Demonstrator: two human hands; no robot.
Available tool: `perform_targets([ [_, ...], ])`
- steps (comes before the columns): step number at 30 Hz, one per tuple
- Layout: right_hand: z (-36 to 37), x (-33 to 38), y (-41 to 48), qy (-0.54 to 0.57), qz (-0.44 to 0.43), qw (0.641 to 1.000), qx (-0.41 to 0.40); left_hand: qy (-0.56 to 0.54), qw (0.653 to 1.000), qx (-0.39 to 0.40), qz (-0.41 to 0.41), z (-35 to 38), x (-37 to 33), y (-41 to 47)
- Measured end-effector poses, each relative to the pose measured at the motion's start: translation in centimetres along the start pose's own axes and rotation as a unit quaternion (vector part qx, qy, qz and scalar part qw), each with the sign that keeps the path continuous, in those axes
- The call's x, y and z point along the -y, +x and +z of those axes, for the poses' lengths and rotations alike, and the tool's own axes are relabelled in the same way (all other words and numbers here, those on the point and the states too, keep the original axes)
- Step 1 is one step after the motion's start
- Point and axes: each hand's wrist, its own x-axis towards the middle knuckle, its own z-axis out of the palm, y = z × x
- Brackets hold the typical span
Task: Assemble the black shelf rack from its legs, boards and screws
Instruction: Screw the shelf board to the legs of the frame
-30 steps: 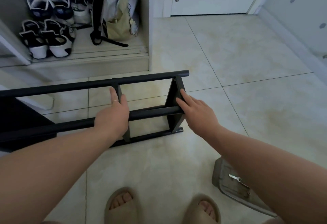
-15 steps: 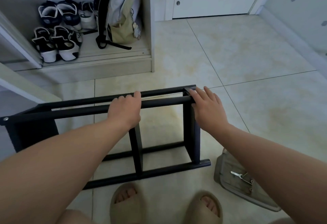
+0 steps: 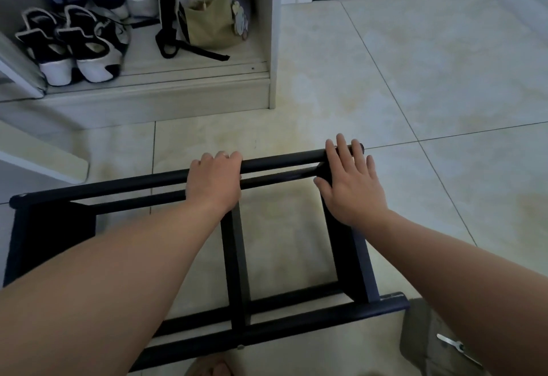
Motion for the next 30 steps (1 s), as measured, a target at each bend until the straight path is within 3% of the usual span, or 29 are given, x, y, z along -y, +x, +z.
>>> perform_targets([
  [7,4.3,-0.7,4.1,0.002,0.013,0.999,0.042,-0.016,1.0,-0.001,-0.022,3.5,0.1,3.7],
  [13,2.7,-1.9,2.7,0.008,-0.004,0.998,0.056,-0.016,1.0,0.001,-0.023,2.3,-2.4,3.0],
  [17,0.3,-4.7,-2.8,-0.02,-0.013,0.997,0.072,-0.039,0.995,-0.02,0.084,1.0,-7.5,-0.4],
  [21,-2.5,-8.9,-9.7,-0.051,0.015,0.994,0.097,-0.034,0.976,0.015,0.213,-0.2,-14.2,-5.1],
  [30,-4.0,-18.4,-23.5,-0.02,0.109,0.982,0.152,-0.013,0.9,0.064,0.431,-0.9,-24.9,-12.8],
])
